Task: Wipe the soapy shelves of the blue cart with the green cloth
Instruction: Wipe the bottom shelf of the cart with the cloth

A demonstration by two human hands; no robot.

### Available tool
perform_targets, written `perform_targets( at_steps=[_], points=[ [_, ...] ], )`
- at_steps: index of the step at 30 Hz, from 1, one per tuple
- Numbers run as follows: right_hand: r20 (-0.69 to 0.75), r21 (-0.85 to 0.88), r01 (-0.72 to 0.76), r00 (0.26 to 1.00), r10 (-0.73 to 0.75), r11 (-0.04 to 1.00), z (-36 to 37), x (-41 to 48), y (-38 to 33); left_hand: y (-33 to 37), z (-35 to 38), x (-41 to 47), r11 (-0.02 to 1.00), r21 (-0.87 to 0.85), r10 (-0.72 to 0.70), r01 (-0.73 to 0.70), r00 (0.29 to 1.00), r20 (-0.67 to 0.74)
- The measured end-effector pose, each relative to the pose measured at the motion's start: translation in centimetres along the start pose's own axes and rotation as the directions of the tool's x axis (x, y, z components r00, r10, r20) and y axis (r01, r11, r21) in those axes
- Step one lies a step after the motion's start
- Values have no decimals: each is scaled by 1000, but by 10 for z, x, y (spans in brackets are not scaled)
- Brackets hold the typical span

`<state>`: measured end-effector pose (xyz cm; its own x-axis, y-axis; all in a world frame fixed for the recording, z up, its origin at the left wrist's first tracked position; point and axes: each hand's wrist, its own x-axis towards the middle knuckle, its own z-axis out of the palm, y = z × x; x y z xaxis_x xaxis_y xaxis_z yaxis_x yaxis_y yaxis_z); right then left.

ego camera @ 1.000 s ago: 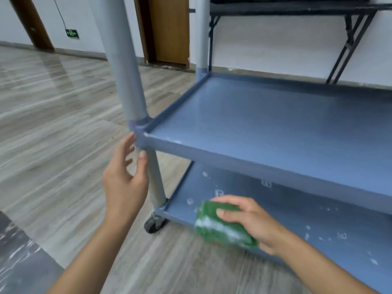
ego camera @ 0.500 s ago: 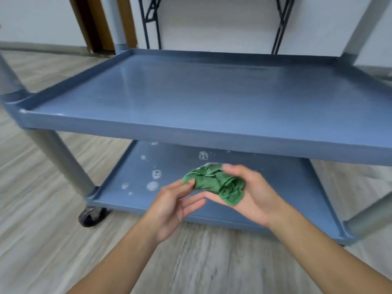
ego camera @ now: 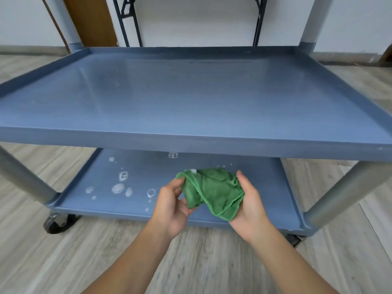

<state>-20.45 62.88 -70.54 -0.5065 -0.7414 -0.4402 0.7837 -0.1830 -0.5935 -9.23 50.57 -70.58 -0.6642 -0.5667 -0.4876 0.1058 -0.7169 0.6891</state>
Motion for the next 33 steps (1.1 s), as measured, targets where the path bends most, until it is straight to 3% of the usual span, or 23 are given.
perform_targets(
  at_steps=[2, 6, 11, 14, 15, 17, 18, 19, 20, 22, 25, 28, 31, 33],
  points=[
    [45, 24, -25, 999, 24, 999, -11, -1, -4, -8, 15, -2, 999, 46, -20, 22, 999, -33],
    [91, 31, -48, 995, 45, 998, -28, -5, -11, -11, 31, 1, 992, 89, 100, -94, 993, -70],
    [-160, 23, -7, 987, 10, 1000, -57, -1, 2, 2, 42, 1, 985, 111, 129, -134, 990, 58],
    [-271, -203, 121, 947, -174, 972, -64, 3, 12, 14, 42, 0, 980, 138, 129, -146, 983, 127],
    [-290, -309, 220, 905, -312, 925, -63, 0, 15, 17, 42, -2, 973, 165, 142, -162, 982, 126],
    [-220, -528, 426, 767, -603, 735, -56, -6, 16, 21, 42, -6, 952, 236, 169, -194, 978, 122],
    [-134, -592, 482, 731, -669, 645, -51, -10, 14, 22, 43, -8, 944, 263, 167, -197, 977, 132],
    [-41, -626, 497, 749, -662, 600, -46, -12, 11, 22, 44, -10, 940, 284, 150, -191, 976, 157],
    [47, -648, 471, 809, -587, 598, -40, -14, 8, 23, 45, -12, 938, 298, 123, -179, 972, 199],
    [185, -715, 337, 936, -299, 612, -29, -16, -1, 28, 45, -15, 938, 307, 71, -163, 954, 290],
    [279, -845, 227, 960, 38, 484, -20, -15, -12, 40, 42, -17, 916, 338, 70, -216, 916, 394],
    [342, -926, 309, 929, 137, 219, -13, -11, -12, 45, 36, -22, 828, 471, 52, -305, 877, 477],
    [339, -928, 350, 936, 99, -132, -5, -7, -8, 39, 28, -25, 738, 575, 60, -353, 883, 465],
    [321, -893, 340, 940, 112, -296, -1, -8, -5, 35, 21, -23, 698, 612, 90, -372, 893, 441]
  ],
)
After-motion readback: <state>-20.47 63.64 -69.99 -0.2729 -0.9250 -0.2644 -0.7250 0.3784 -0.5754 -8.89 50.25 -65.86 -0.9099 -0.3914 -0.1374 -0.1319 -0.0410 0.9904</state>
